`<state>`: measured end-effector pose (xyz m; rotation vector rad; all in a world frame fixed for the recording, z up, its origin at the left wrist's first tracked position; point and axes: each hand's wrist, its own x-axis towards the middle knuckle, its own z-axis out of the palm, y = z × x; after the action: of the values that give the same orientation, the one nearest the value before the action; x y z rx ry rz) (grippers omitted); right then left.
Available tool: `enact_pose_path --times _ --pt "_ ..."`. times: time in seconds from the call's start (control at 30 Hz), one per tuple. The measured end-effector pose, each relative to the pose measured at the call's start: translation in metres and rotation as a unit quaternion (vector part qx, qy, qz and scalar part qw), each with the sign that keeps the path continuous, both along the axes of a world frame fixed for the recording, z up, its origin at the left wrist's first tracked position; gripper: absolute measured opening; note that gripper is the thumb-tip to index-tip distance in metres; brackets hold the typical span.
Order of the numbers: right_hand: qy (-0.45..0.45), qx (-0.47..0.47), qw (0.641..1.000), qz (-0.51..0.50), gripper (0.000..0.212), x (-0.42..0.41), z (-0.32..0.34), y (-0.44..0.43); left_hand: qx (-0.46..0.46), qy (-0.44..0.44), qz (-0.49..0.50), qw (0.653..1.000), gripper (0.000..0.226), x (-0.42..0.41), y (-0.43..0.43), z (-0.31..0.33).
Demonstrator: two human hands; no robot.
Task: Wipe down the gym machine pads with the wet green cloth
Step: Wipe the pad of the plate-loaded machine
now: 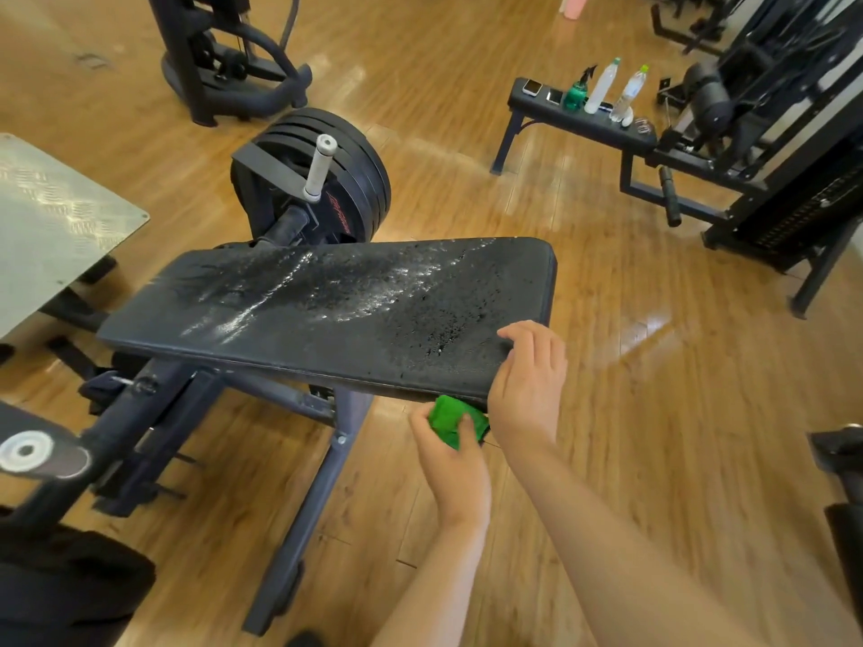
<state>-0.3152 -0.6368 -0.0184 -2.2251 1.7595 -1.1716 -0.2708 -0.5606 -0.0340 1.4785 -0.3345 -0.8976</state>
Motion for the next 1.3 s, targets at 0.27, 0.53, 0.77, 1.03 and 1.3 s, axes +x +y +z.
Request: enact_pose_path --times 0.27,0.53,0.77,1.03,1.3 --pt "-0.004 -0.004 1.0 0.011 0.036 -0.002 0.0 0.0 0.016 -0.025 0.033 0.999 0.026 0.034 -0.005 -0.014" --pt "-0.015 -0.013 1.0 0.004 0.037 -0.001 -0.005 -0.002 0.047 -0.026 0.08 0.995 0.021 0.073 -0.011 -0.036" --pt "-0.014 -0.017 1.0 0.009 0.036 -0.002 -0.006 -0.003 0.015 -0.084 0.022 0.996 0.025 0.047 -0.003 -0.021" --pt "-0.019 -0.02 0.999 0.016 0.038 -0.003 -0.009 -0.004 0.062 -0.118 0.035 0.99 0.028 0.084 -0.011 -0.046" --pt "-0.019 -0.023 0.999 0.018 0.038 -0.004 -0.01 -0.004 0.055 -0.068 0.07 0.994 0.023 0.09 -0.011 -0.051"
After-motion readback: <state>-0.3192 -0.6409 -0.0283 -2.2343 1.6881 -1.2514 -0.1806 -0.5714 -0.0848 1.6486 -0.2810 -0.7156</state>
